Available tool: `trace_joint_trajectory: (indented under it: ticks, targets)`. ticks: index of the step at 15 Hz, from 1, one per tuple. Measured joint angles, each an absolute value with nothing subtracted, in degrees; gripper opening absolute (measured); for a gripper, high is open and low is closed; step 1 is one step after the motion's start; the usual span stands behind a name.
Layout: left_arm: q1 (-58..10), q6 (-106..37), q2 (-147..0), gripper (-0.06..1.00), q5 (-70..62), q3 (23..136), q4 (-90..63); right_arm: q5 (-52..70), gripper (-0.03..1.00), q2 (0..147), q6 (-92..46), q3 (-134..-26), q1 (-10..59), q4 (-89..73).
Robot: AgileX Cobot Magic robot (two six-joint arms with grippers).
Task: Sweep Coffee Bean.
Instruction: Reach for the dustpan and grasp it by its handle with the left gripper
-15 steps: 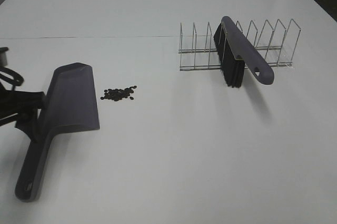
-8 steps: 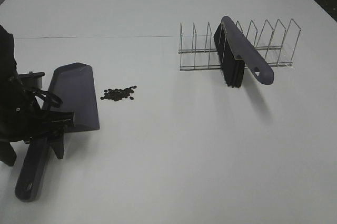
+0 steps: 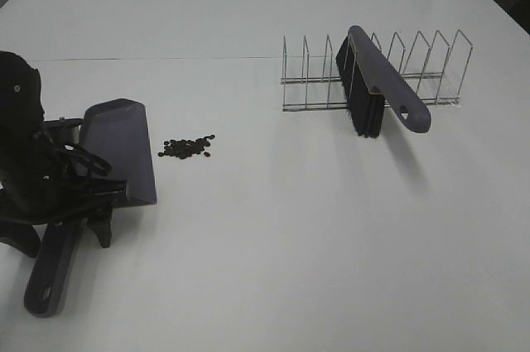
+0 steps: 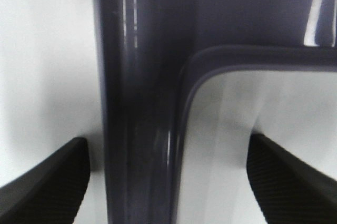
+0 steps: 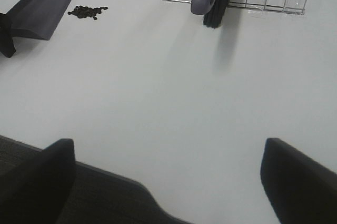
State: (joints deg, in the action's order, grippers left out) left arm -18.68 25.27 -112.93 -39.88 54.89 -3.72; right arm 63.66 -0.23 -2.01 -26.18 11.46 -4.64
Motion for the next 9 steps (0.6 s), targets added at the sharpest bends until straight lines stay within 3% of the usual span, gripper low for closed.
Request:
trace_joint_trajectory:
  ticks: [2, 4, 6, 9]
  targets:
    - [-18.7, 25.2, -113.7, 0.74, -40.0, 55.2, -3.7, 63.7, 0.88, -0.2, -2.0, -26.2, 11.5, -4.6]
    - [-18.7, 25.2, -113.9, 0.65, -39.6, 55.5, -3.3, 63.7, 0.88, -0.2, -2.0, -26.2, 11.5, -4.6]
    - [-18.7, 25.0, -113.9, 0.31, -39.4, 55.6, -2.9, 63.7, 0.88, -0.2, -2.0, -26.2, 11.5, -4.6]
    - [-18.7, 19.5, -113.9, 0.33, -39.3, 55.6, -2.2, 63.7, 0.88, -0.2, -2.0, -26.2, 11.5, -4.6]
